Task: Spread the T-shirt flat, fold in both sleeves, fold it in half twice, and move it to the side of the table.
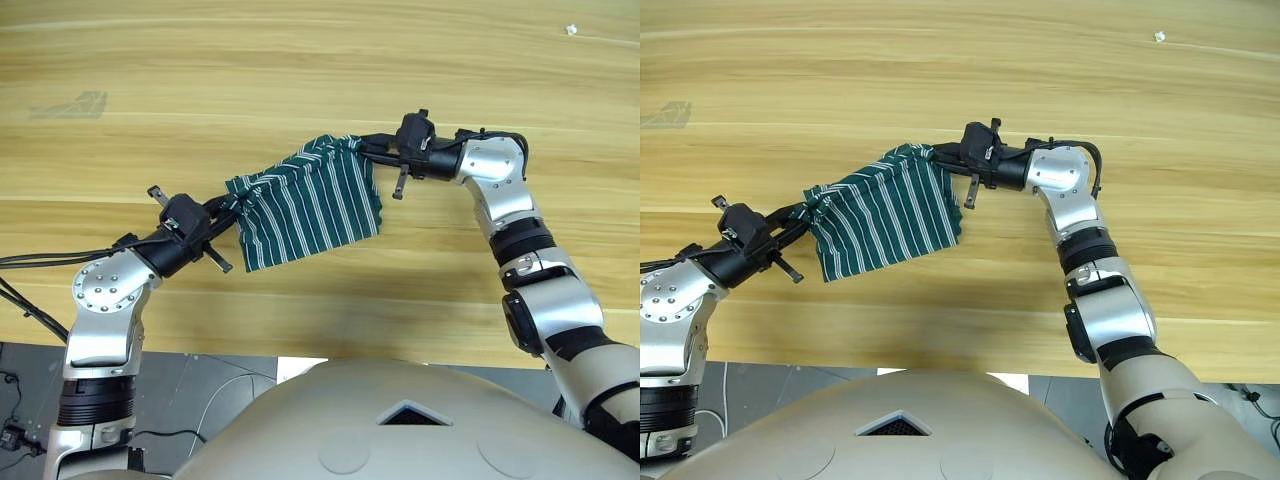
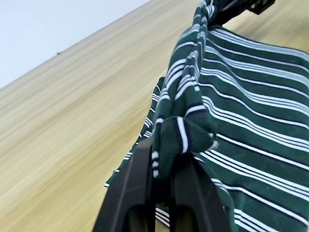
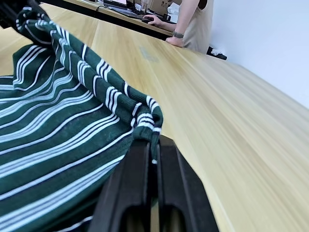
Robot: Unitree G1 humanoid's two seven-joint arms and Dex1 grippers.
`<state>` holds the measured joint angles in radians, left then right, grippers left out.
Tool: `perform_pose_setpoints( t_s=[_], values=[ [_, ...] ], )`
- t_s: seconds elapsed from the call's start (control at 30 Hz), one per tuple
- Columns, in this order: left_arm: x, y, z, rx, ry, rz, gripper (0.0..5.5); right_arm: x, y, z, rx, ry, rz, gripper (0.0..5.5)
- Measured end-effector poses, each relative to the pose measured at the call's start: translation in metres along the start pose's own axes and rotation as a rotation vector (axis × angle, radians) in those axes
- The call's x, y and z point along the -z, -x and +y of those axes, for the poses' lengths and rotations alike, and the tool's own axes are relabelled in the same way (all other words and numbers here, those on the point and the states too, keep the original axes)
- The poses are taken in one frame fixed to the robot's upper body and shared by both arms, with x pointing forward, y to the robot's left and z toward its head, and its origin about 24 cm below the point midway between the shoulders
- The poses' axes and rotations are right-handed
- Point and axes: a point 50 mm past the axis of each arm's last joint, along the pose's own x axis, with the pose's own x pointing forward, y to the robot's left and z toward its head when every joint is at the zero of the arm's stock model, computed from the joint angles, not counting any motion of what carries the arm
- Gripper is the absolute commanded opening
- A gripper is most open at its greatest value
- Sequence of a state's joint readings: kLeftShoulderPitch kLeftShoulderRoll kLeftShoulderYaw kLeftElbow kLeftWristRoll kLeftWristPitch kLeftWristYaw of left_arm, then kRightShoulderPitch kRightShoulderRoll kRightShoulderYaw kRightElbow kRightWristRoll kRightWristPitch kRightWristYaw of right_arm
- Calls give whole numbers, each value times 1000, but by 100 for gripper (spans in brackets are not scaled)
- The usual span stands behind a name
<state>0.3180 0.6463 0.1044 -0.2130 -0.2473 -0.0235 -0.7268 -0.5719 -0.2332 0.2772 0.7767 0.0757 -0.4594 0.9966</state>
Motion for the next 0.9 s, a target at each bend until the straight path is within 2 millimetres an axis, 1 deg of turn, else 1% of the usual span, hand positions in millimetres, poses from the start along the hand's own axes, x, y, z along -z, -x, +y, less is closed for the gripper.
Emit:
perform_pose_setpoints(
  t_s=[0.07, 0.1, 0.13, 0.17, 0.2, 0.3, 0.33, 0.53, 0.63, 0.7, 0.8, 0.9],
  values=[
    [2, -3, 4, -21, 11, 5, 17, 1, -2, 0, -1, 2, 6, 0],
    [4, -4, 5, -35, 21, 12, 51, 2, -2, 0, -1, 2, 10, 0],
    [7, -5, 6, -54, 39, 16, 73, 3, -2, 0, -1, 4, 13, 0],
    [8, -6, 8, -70, 46, 16, 83, 3, -2, 0, 5, -2, 12, 34],
    [9, -6, 8, -76, 44, 20, 107, 4, -1, -1, 14, -5, 12, 55],
    [12, -8, 10, -114, 45, 26, 150, 6, 2, -4, 57, -14, 16, 102],
    [13, -10, 10, -131, 48, 25, 175, 7, 3, -5, 84, -14, 28, 110],
    [15, -17, 15, -235, 76, 8, 279, 10, 1, -13, 263, 67, 76, 110],
    [15, -19, 13, -244, 84, 4, 325, 14, 0, -14, 305, 93, 108, 110],
    [16, -21, 10, -246, 90, 2, 362, 13, -2, -13, 301, 103, 108, 110],
    [16, -23, 11, -287, 89, -1, 362, 5, -13, -4, 218, 130, 51, 110],
    [6, -26, 29, -453, 108, -63, 362, -10, -31, 13, 91, 193, -27, 110]
  ],
)
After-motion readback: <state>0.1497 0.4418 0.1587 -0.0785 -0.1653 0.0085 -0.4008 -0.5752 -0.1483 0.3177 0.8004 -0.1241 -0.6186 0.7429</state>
